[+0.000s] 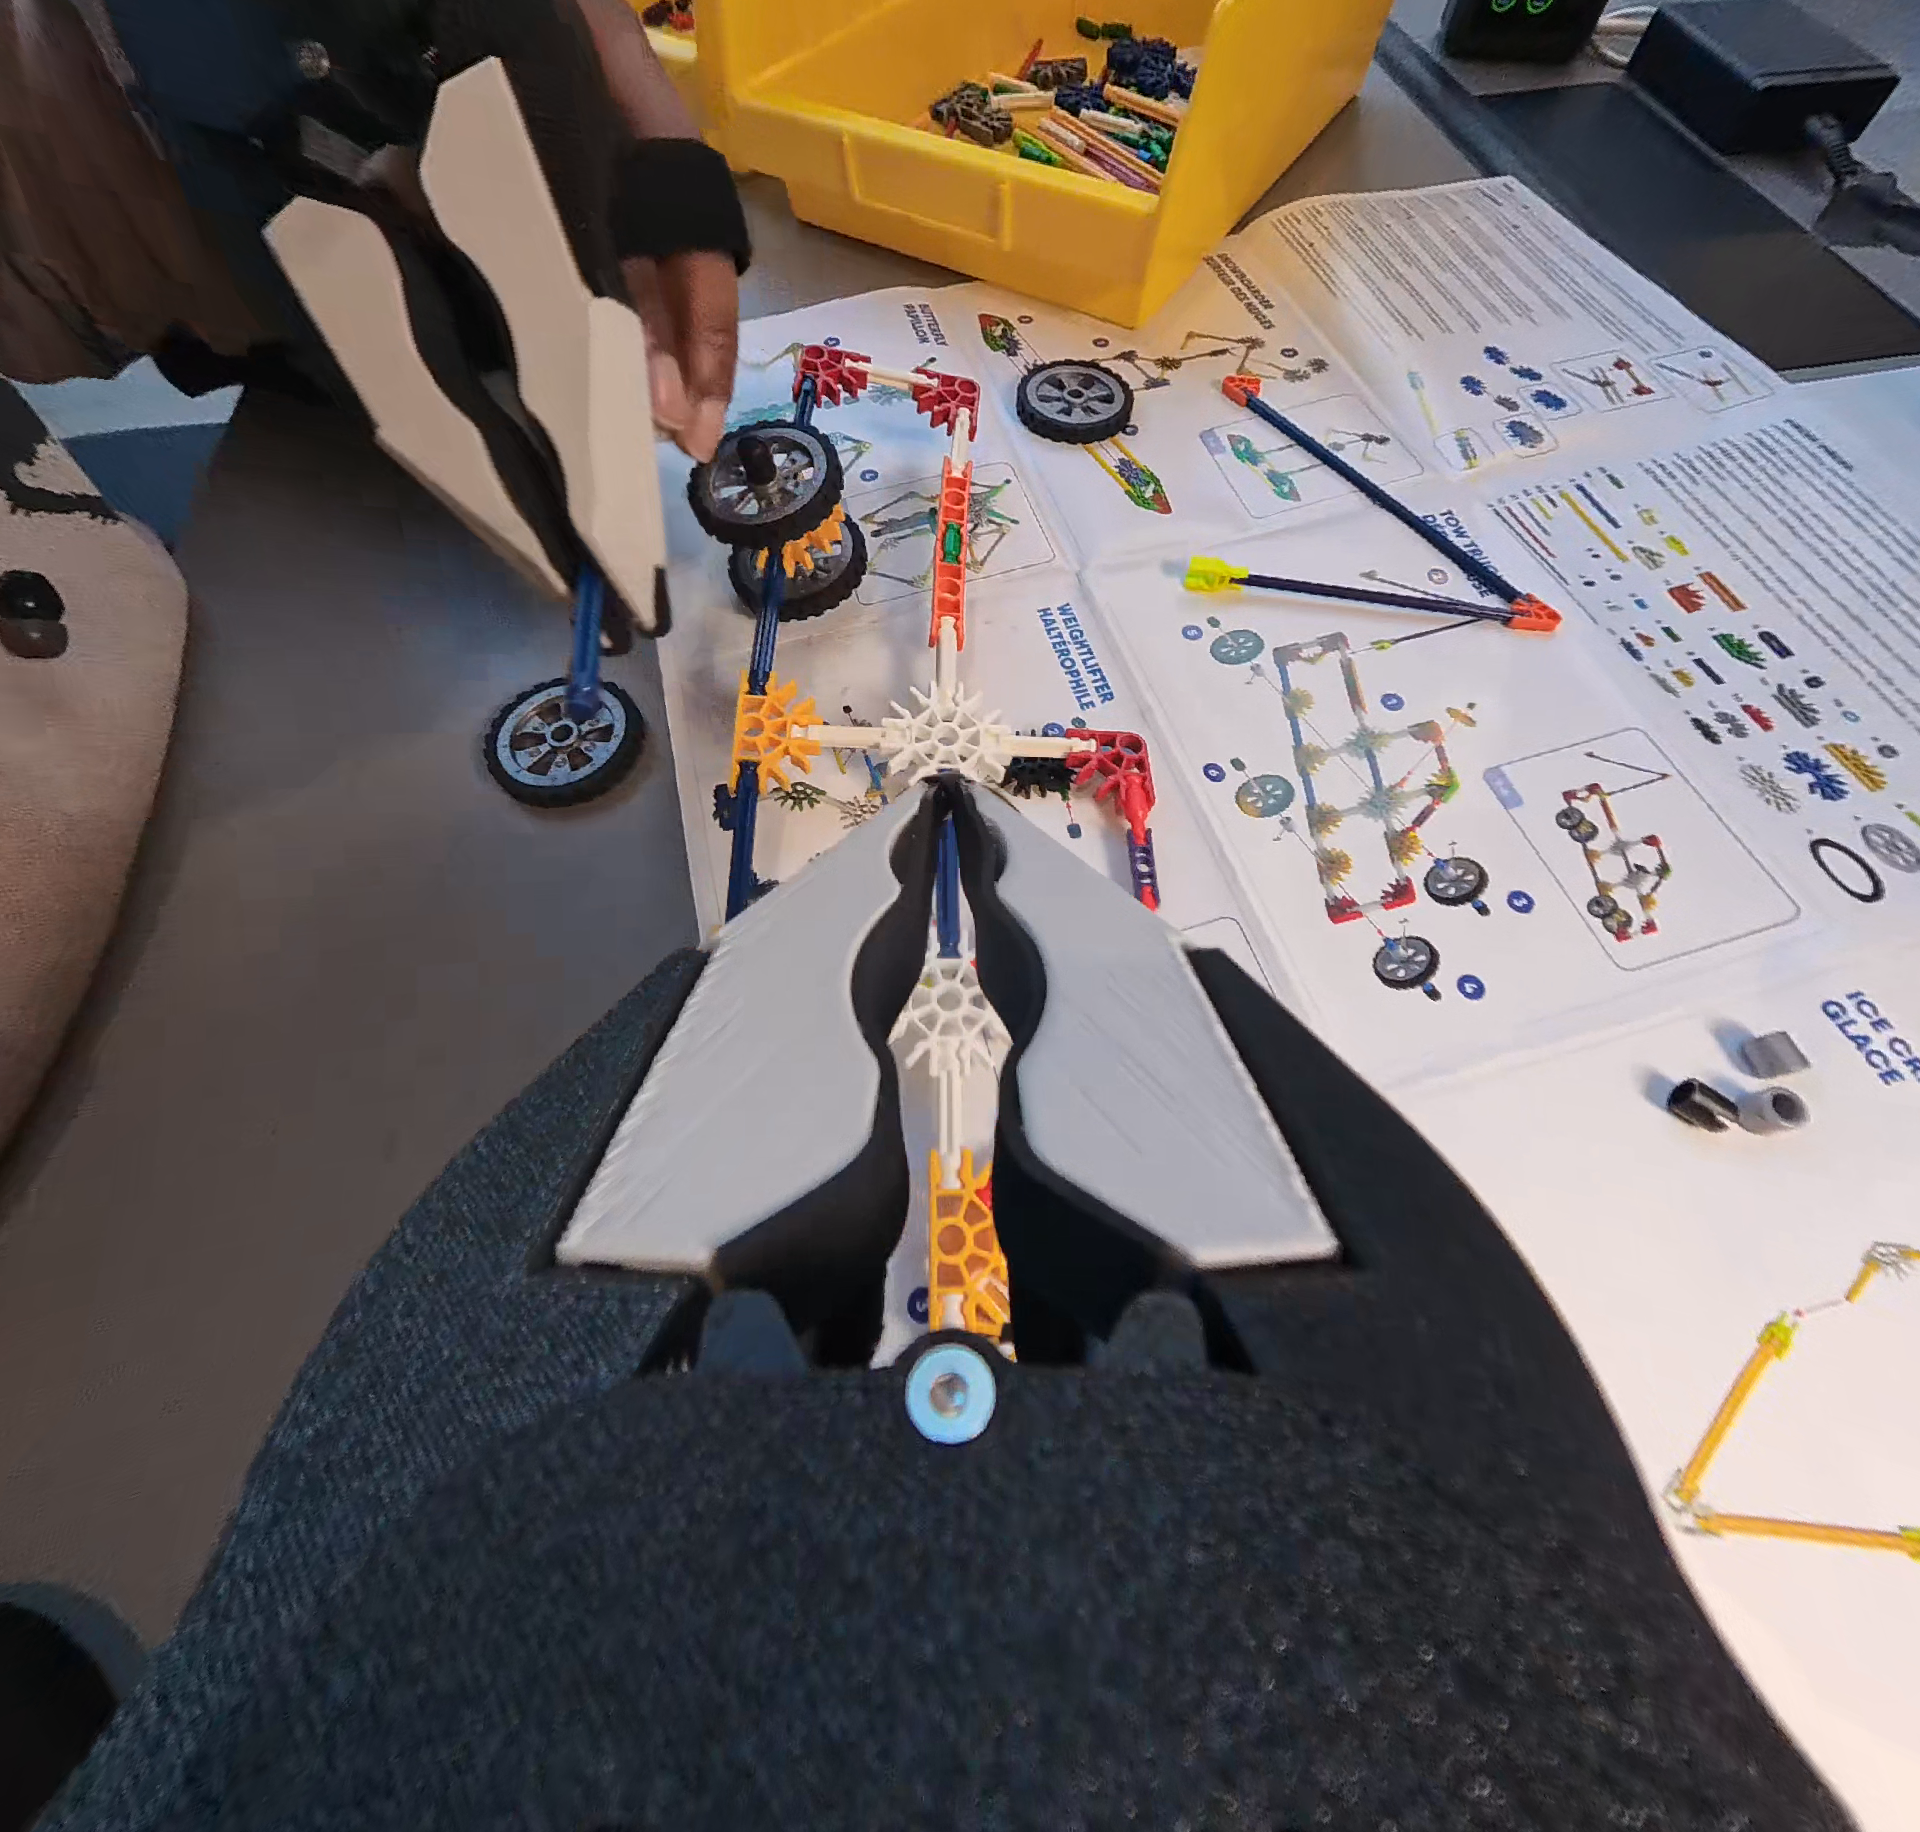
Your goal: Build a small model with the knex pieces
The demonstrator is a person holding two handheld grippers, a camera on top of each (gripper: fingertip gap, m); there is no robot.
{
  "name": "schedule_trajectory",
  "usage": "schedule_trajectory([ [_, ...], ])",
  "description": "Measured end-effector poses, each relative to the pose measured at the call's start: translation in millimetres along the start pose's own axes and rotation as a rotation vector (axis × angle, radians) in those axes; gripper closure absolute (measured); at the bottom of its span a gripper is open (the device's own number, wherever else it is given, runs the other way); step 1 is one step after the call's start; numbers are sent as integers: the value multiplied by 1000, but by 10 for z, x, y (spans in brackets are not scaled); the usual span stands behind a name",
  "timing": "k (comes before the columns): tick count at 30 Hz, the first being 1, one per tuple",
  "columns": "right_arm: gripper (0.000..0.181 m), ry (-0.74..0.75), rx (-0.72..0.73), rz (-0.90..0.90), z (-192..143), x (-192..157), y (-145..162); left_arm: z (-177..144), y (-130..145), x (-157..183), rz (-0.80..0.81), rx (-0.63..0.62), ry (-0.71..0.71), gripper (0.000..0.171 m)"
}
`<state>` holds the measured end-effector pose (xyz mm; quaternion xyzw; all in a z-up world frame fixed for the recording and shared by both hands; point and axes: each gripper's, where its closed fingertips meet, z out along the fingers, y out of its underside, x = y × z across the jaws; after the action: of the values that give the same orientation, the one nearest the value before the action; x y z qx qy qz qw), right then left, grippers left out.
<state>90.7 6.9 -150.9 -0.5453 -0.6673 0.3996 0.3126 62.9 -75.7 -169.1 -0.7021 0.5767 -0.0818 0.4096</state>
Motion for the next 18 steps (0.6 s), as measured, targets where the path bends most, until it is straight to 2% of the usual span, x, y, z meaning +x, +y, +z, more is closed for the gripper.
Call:
schedule_trajectory([
  [2, 181, -6, 0, -2, 10, -23, -2, 49, 4, 211, 19, -55, 72, 169],
  [6, 181, -35, 24, -2, 27, -81, -53, 231, 230, 356, 59, -205, 59, 169],
  [10, 181, -78, 59, -15, 54, -194, -133, 287, 250, 335, -8, -203, 57, 168],
  [13, 181, -100, 99, -38, 79, -284, -225, 209, 94, 239, -159, -73, 70, 161],
  [18, 181, -84, 249, -125, 87, -452, -577, -181, -393, -163, -681, 392, 201, 151],
])
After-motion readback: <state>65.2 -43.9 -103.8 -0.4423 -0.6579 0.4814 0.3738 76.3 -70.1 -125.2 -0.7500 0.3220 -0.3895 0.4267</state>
